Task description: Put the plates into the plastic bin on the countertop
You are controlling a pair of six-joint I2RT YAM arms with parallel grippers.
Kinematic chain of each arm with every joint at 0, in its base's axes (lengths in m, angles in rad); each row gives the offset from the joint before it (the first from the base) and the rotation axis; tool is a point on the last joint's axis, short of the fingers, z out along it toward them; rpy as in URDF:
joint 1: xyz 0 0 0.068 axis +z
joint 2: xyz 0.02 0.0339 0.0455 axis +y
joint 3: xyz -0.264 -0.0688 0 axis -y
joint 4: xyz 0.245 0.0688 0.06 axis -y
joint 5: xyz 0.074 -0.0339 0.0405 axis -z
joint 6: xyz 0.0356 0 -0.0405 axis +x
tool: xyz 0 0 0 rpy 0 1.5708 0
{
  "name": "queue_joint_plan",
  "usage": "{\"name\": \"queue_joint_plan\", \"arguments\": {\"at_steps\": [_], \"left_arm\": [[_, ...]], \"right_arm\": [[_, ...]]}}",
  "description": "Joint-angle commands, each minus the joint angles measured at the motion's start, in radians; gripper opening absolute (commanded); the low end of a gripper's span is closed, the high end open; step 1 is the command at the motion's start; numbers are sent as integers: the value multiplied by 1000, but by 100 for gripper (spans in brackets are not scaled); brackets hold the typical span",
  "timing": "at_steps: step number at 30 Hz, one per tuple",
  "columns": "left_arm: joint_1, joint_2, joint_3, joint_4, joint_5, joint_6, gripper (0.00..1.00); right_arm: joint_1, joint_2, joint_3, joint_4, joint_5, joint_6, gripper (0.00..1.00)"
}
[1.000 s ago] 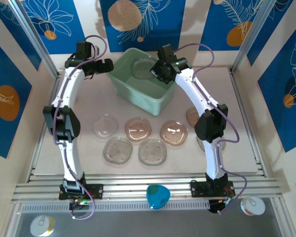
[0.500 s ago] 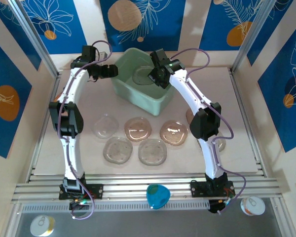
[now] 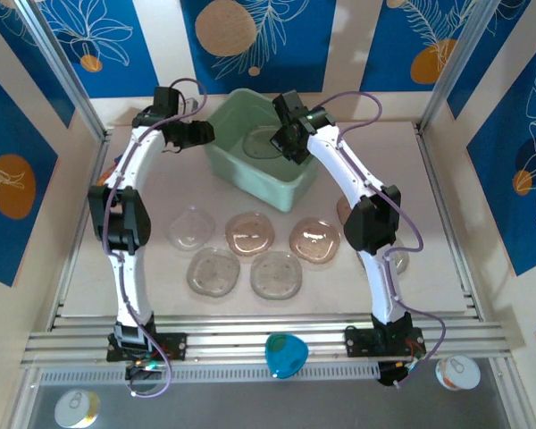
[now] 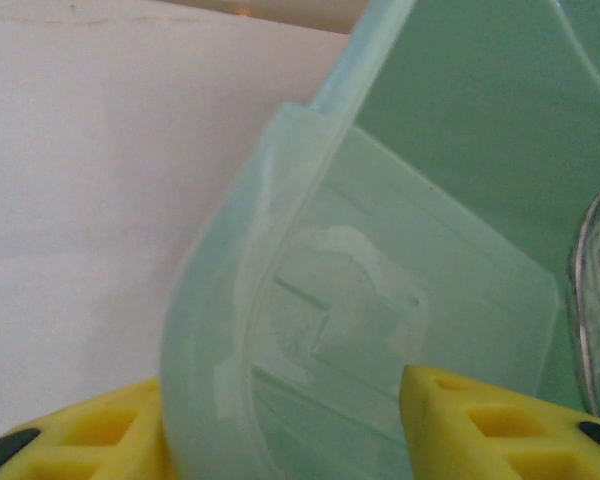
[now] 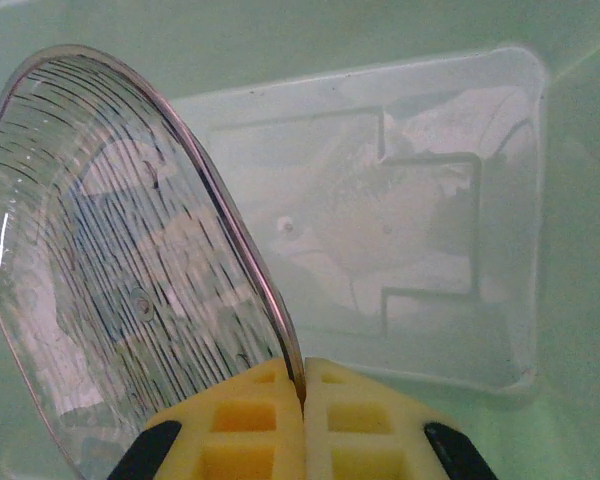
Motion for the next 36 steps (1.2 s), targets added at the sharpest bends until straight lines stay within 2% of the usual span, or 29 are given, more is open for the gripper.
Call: {"name": "queue_joint_plan", "arguments": {"at_steps": [1,9,17,20,29,32,36], "left_arm": [[-32,-100,-151,62,-37,-109,47],[-98,-276,-420,194,-192,-309,46],[-148,-357,-516,203,-288,-404,52],[-166,-371,-524,198,-303,-406,58],[-166,-402,-460,125,-327,-285,80],[-164,-391,-399,87,-323,-200,85],[-152,-318,-250,-31,-294,-58,86]], "right_arm": [[-9,-13,35,-43,-23,-3,0],[-27,-14,29,-41,-64,-44,0],[-23,20,23,-64,-95,-46,0],[-12,31,22,-67,-89,-21,0],[8,59,23,-50,-88,33,0],[11,62,20,-52,-68,56,0],[18,60,-9,-10,-51,96,0]]}}
